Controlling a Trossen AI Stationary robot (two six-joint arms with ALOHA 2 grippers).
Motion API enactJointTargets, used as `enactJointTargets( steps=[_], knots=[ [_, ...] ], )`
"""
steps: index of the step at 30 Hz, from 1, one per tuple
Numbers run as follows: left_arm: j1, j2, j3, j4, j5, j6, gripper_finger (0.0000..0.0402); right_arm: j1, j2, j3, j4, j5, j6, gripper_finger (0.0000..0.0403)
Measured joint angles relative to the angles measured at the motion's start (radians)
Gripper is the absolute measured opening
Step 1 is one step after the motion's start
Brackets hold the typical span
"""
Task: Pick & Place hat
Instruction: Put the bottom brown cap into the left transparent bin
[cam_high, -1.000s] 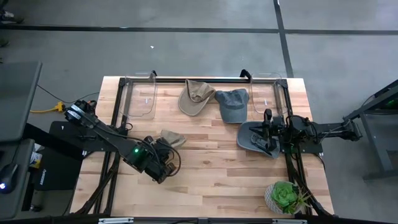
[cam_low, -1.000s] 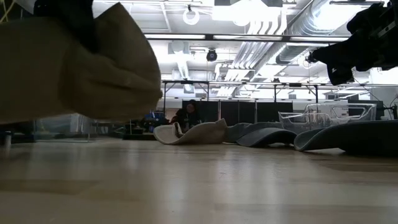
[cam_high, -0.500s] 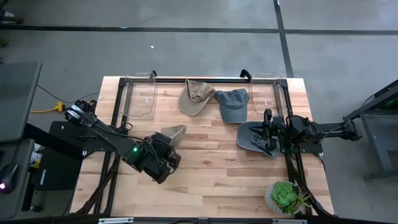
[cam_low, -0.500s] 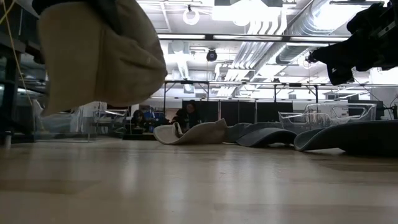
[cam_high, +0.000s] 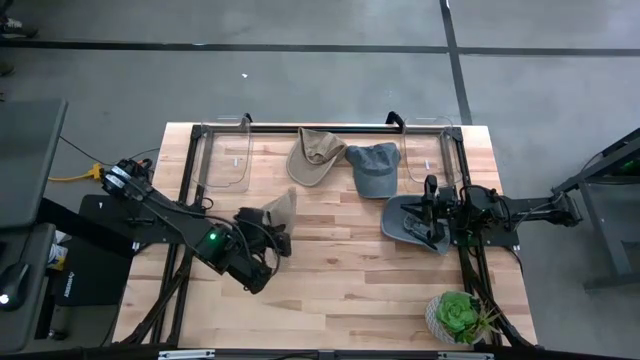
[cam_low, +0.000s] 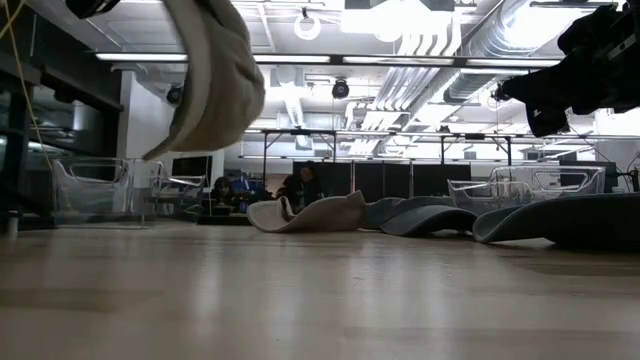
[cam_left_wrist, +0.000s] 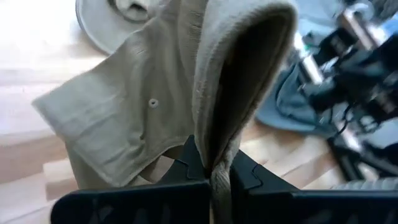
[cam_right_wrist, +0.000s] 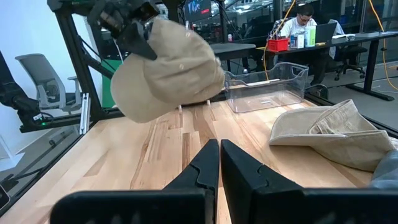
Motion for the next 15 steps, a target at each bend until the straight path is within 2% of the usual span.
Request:
enactJointTargets(
  steps=[7,15],
  knots=[
    [0.001,-0.122,0.0,-0.037,-0.054,-0.002,0.0,0.0,0.0,0.0,0.0,0.0,0.0,0.0012],
    [0.067,-0.249,0.0,-0.085,-0.073,0.043,0.0,0.0,0.001,0.0,0.0,0.0,0.0,0.0012]
  ],
)
